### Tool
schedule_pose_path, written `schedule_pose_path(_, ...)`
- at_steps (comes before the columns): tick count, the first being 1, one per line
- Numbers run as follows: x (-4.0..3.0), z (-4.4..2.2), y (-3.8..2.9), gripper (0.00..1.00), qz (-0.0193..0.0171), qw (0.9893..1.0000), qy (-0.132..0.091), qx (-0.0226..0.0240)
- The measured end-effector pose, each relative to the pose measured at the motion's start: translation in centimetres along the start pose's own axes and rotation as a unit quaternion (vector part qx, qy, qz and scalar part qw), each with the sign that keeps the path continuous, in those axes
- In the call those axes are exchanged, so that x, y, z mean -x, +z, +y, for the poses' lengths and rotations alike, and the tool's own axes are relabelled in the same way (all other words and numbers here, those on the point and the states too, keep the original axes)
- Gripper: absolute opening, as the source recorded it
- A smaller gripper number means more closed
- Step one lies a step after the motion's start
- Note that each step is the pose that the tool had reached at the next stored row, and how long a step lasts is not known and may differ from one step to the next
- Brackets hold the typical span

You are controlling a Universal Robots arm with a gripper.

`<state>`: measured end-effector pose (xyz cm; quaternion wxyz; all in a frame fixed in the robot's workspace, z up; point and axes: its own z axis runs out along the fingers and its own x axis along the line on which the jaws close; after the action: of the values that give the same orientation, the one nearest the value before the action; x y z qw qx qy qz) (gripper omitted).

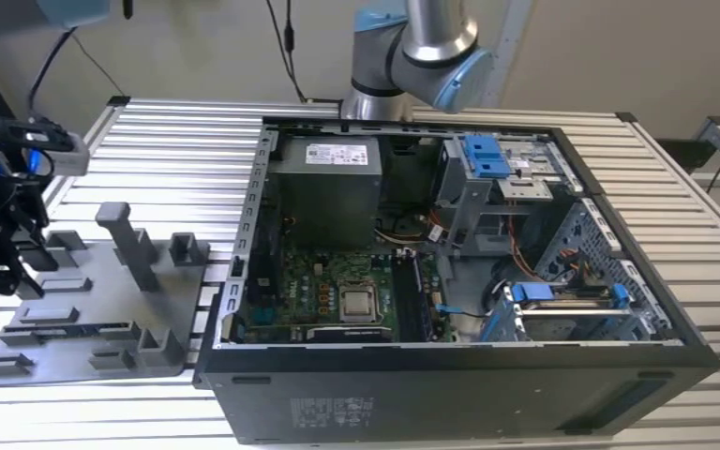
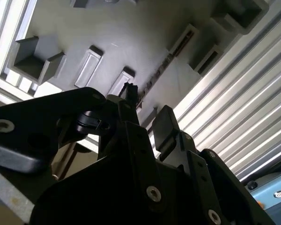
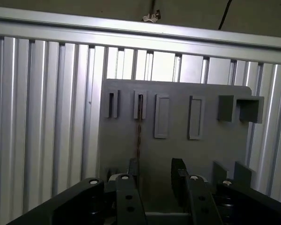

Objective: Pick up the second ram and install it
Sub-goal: 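Pick up the second ram and move it above second insertion slot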

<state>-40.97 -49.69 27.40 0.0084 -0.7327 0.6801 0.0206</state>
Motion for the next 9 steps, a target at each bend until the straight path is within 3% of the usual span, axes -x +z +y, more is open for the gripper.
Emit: schedule_pose_path(9,-0.27,0.00,1.22,0.42,0.0001,1.0000,-0.008,0.0002)
